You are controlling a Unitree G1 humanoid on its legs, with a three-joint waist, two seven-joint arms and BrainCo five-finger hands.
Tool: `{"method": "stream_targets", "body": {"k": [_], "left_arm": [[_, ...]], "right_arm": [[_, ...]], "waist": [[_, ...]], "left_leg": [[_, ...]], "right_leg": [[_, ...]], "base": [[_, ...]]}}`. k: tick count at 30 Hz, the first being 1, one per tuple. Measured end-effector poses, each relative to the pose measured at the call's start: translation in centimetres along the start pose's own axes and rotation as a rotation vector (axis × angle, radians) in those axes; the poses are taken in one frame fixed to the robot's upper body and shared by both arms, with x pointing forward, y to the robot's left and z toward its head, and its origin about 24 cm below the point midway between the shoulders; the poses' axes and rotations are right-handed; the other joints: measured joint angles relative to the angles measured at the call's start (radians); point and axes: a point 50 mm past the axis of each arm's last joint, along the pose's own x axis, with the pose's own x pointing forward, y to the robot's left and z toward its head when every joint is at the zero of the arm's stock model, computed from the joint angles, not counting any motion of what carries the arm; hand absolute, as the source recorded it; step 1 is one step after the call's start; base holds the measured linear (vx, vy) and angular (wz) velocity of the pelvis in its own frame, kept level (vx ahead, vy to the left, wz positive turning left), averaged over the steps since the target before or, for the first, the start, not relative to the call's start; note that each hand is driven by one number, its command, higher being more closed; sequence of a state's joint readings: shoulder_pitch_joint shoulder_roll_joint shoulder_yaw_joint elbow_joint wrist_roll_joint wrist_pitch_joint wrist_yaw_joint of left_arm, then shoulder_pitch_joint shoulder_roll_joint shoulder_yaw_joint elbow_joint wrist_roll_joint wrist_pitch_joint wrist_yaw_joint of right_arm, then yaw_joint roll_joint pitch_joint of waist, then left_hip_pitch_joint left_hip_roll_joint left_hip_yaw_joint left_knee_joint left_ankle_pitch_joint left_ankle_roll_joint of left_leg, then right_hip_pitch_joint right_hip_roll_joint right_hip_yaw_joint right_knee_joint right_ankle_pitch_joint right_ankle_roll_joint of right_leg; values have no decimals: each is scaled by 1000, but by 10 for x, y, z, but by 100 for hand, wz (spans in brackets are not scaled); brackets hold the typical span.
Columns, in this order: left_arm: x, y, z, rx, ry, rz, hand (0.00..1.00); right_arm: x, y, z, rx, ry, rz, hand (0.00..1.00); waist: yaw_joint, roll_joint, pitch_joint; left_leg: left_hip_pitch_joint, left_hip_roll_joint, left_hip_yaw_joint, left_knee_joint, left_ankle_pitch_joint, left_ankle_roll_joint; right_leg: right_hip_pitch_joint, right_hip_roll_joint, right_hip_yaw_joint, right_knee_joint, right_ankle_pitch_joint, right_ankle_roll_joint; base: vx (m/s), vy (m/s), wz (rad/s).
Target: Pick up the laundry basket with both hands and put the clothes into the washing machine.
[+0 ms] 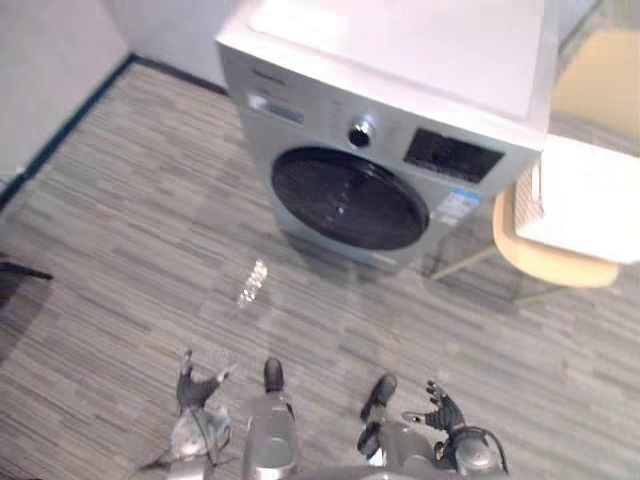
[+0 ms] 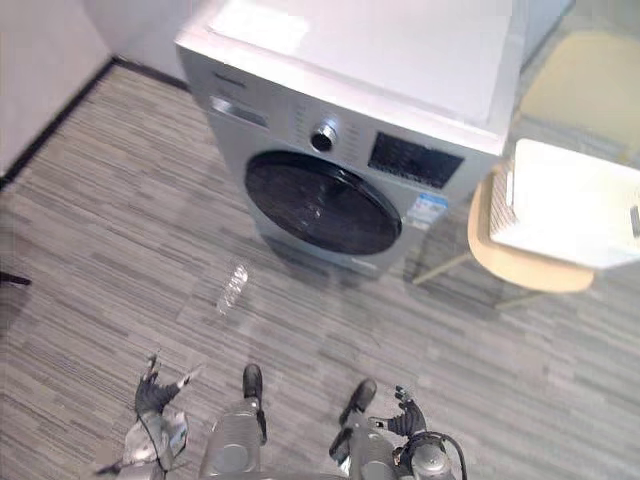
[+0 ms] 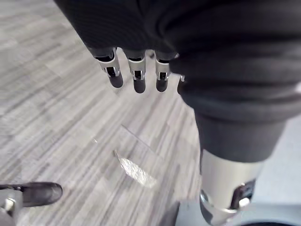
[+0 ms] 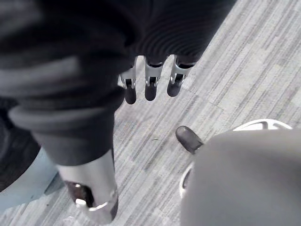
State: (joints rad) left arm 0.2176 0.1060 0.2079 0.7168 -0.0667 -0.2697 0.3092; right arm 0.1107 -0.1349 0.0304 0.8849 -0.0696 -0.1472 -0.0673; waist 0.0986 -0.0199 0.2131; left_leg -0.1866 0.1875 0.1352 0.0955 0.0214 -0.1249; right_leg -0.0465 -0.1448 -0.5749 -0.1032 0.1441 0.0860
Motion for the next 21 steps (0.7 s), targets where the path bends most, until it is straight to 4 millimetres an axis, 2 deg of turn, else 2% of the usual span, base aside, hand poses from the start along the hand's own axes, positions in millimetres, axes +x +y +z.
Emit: {"method": "stream_targets", "body": {"k": [3,4,7,11,19,20,21], "left_arm": [[-15,13,-37,-14,163,60,0],[-25,16,-57,-47,265,78,0],[-45,14,-85,-95,406,66,0],[-52,3,-90,-134,442,26,0],[-44,-4,-82,-143,413,-7,0],[-43,-3,-80,-133,406,-14,0],[-43,-3,-80,-133,406,-13,0]], "right_arm": [[0,-2,-7,41,39,-35,0],[-1,-3,-15,66,79,-47,0],[-5,-2,-30,89,159,-52,0],[-7,2,-36,146,202,-68,0],[-9,1,-44,165,243,-79,0],[-6,3,-42,209,259,-93,0],[-6,3,-42,209,259,-93,0]], "waist": [[2,19,-34],[2,30,-57],[1,37,-98],[1,34,-116],[-5,26,-146],[-29,13,-148],[-29,13,-148]], "left_leg": [[53,-23,-32,-29,-1,3],[71,-32,-55,-41,-1,3],[96,-51,-107,-66,-1,3],[109,-56,-138,-87,2,1],[127,-65,-141,-96,15,6],[150,-66,-138,-117,15,7],[150,-66,-138,-117,15,7]], "right_leg": [[63,-16,-33,-1,-18,14],[91,-22,-54,-1,-25,22],[122,-27,-90,-1,-37,32],[148,-25,-116,-1,-48,37],[148,-32,-110,3,-50,44],[154,-33,-103,3,-54,43],[154,-33,-103,3,-54,43]], "base": [[7,73,43],[8,46,45],[12,25,38],[32,-6,24],[67,-3,-3],[0,0,0],[0,0,0]]}}
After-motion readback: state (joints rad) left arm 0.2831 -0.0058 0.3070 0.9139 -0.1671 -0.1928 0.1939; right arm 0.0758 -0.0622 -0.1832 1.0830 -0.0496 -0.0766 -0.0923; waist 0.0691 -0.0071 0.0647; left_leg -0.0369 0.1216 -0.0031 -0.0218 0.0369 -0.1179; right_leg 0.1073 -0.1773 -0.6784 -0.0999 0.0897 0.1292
